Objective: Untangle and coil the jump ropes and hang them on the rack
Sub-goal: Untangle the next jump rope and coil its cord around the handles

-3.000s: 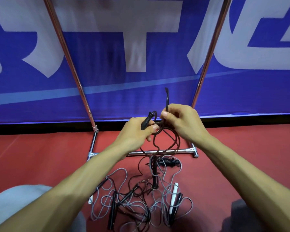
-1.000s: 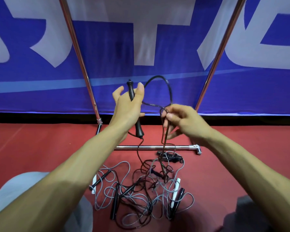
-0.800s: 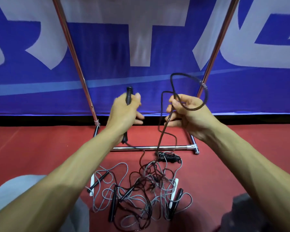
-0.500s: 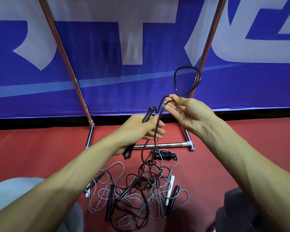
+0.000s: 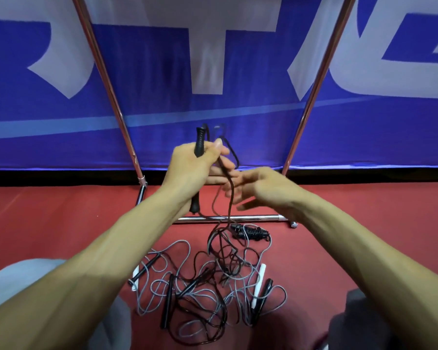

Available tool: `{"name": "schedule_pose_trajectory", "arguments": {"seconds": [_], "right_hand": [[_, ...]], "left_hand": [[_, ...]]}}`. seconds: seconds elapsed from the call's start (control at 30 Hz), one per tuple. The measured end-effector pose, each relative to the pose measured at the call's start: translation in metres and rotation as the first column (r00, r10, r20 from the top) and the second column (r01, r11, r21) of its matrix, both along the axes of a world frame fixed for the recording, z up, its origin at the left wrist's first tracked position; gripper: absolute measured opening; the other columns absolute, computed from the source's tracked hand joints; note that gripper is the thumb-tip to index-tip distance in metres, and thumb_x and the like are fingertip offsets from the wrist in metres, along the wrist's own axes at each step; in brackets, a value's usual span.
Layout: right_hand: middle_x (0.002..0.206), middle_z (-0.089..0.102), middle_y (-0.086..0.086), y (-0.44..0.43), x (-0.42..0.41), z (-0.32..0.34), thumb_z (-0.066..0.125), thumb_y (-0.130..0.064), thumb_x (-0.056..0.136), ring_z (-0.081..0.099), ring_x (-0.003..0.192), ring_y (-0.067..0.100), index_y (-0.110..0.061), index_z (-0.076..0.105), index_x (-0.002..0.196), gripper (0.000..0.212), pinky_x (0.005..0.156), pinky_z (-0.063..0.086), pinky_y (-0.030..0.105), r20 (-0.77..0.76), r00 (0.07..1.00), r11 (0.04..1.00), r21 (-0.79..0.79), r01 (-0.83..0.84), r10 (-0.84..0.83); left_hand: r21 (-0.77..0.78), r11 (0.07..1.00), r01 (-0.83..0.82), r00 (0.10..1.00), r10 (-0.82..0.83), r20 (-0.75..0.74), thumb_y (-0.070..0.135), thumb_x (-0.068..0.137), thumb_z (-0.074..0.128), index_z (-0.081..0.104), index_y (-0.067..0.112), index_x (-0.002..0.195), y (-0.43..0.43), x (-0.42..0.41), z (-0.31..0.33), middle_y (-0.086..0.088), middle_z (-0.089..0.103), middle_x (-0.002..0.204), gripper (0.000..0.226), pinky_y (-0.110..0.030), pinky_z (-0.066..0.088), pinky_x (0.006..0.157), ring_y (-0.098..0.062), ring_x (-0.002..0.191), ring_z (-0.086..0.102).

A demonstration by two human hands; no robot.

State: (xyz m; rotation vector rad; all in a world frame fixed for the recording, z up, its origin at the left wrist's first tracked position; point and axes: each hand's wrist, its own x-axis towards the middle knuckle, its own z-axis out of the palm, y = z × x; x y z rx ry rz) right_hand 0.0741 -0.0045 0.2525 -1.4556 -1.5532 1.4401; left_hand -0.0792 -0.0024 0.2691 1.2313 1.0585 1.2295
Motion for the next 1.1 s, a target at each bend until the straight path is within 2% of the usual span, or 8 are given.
{"name": "schedule_pose_trajectory", "arguments": {"seconds": [0.2,0.33,0.47,0.57,0.67,0.73,0.87,1.1], "right_hand": [[0.077,0.06,-0.001,-0.006,-0.016,-0.032,0.057,0.007,0.088,0.053,0.069,0.01,-0.001,0.067,0.101,0.018,0.066,0.045,0.016,0.233,0.956,0.979,0.052,-0.196,0.179],[0.087,0.07,-0.001,0.003,-0.015,-0.043,0.062,-0.015,0.091,0.061,0.08,0.012,-0.012,0.07,0.092,0.008,0.085,0.05,0.031,0.481,0.869,0.934,0.244,-0.262,0.118],[0.081,0.065,0.009,0.002,-0.011,-0.028,0.051,-0.005,0.096,0.063,0.071,0.021,-0.01,0.062,0.085,0.016,0.069,0.056,0.035,0.195,0.98,0.977,0.205,-0.066,0.025],[0.075,0.06,0.008,0.002,-0.005,-0.011,0.039,0.0,0.1,0.061,0.065,0.024,-0.009,0.057,0.092,0.022,0.064,0.057,0.031,-0.023,0.999,0.974,0.221,0.045,-0.041],[0.072,0.058,0.009,0.002,0.002,0.006,0.035,0.002,0.101,0.062,0.057,0.02,-0.007,0.056,0.097,0.023,0.063,0.059,0.032,-0.213,0.975,0.954,0.274,0.121,-0.063],[0.072,0.056,0.008,0.002,0.007,0.015,0.036,0.001,0.101,0.061,0.055,0.019,-0.008,0.057,0.097,0.023,0.062,0.06,0.034,-0.324,0.94,0.939,0.278,0.204,-0.108],[0.072,0.054,0.004,0.006,0.02,0.029,0.036,-0.003,0.102,0.059,0.051,0.014,-0.009,0.058,0.095,0.024,0.056,0.057,0.031,-0.492,0.837,0.899,0.212,0.383,-0.241],[0.08,0.064,0.012,0.01,0.027,0.028,0.044,-0.017,0.101,0.069,0.064,0.025,-0.001,0.059,0.098,0.022,0.059,0.059,0.031,-0.597,0.704,0.89,-0.039,0.455,-0.386]], "left_hand": [[-0.044,0.997,-0.063,0.956,0.073,0.283,0.027,0.1,0.051,0.06,0.009,0.092,0.001,-0.016,0.017,0.0,0.068,0.066,0.022,-0.024,0.056,0.058,-0.021,0.07,0.074],[-0.055,0.996,-0.077,0.938,0.091,0.335,0.028,0.101,0.05,0.062,0.006,0.095,0.002,-0.021,0.017,-0.004,0.071,0.072,0.026,-0.024,0.056,0.06,-0.022,0.076,0.075],[-0.074,0.989,-0.125,0.96,0.139,0.244,0.035,0.103,0.043,0.062,0.004,0.102,0.007,-0.021,0.011,-0.014,0.074,0.09,0.036,-0.029,0.06,0.069,-0.026,0.082,0.074],[-0.062,0.996,-0.064,0.994,0.058,-0.089,0.027,0.103,0.045,0.067,0.014,0.095,0.009,-0.018,0.001,-0.012,0.074,0.099,0.027,-0.029,0.058,0.075,-0.021,0.087,0.073],[-0.083,0.986,0.143,0.894,-0.165,-0.417,0.021,0.1,0.052,0.071,0.012,0.1,0.008,-0.012,-0.012,-0.01,0.073,0.106,0.021,-0.027,0.053,0.082,-0.013,0.094,0.07],[-0.157,0.945,0.287,0.799,-0.327,-0.504,0.022,0.098,0.056,0.071,0.011,0.105,0.005,-0.008,-0.017,-0.011,0.072,0.108,0.02,-0.035,0.05,0.094,-0.015,0.098,0.069],[-0.169,0.901,0.399,0.691,-0.417,-0.591,0.015,0.099,0.054,0.067,0.014,0.106,-0.002,0.001,-0.021,-0.007,0.073,0.102,0.015,-0.034,0.054,0.086,-0.019,0.093,0.07],[-0.14,0.965,0.221,0.902,-0.257,-0.346,0.012,0.102,0.047,0.065,0.008,0.093,0.0,0.005,-0.026,-0.012,0.073,0.08,0.02,-0.026,0.06,0.066,-0.021,0.073,0.073]]}}
